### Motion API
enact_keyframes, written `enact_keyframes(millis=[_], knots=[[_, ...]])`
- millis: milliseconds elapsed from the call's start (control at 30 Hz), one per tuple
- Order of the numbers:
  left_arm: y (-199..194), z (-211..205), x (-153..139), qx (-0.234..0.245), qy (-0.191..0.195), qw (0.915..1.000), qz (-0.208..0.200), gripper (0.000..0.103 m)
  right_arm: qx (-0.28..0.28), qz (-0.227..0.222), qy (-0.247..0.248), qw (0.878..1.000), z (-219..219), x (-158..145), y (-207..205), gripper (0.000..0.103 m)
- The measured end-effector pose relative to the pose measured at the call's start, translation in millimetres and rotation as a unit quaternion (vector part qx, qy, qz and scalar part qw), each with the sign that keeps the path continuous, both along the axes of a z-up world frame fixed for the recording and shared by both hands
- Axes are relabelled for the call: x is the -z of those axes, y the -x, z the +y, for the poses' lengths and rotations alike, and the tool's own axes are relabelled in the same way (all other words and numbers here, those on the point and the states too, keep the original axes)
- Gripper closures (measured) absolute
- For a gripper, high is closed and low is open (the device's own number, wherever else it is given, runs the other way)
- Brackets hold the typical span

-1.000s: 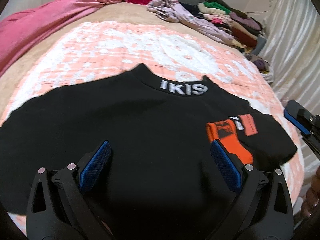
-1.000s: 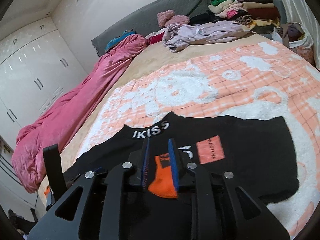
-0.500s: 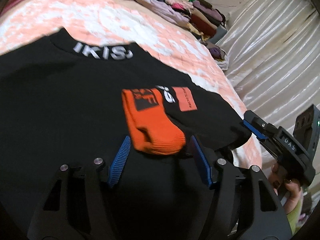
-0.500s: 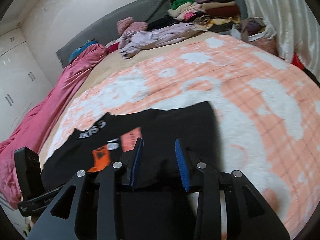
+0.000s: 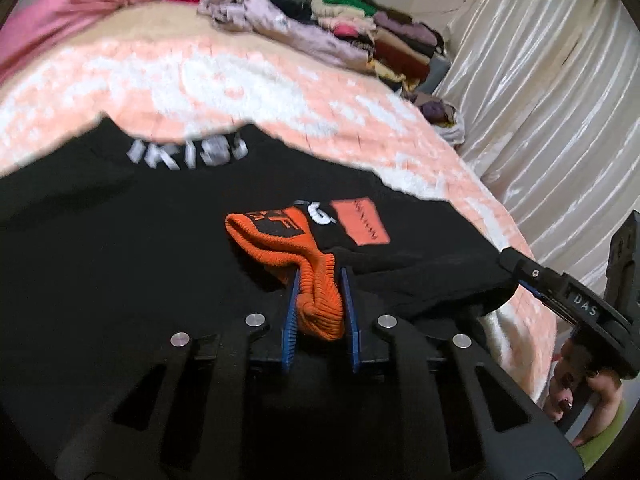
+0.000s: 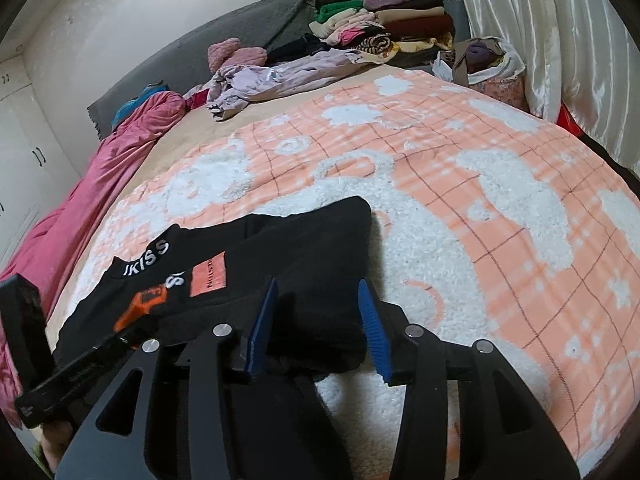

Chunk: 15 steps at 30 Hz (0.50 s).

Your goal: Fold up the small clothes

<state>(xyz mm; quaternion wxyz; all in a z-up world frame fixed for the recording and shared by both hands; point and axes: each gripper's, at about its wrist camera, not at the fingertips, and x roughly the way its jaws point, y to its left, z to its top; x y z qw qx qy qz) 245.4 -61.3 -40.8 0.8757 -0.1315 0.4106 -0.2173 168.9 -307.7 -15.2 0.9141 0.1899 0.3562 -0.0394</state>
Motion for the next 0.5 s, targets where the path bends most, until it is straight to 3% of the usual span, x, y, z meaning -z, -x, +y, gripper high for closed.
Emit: enact_keyframes(millis=[233, 500], knots=[[19.5, 50.2, -39.3, -0.071, -0.035, 0.9949, -0.063, 0.091, -0.013, -0.001, 0.006, 1.000, 8.0, -0.6, 0.4, 0.060], [26.4, 104.6, -40.3, -0.131, -0.046, 0.9893, -0.045, 0.093, -0.028, -0.003, 0.030, 0.999, 24.1, -4.6, 0.8, 0.059]])
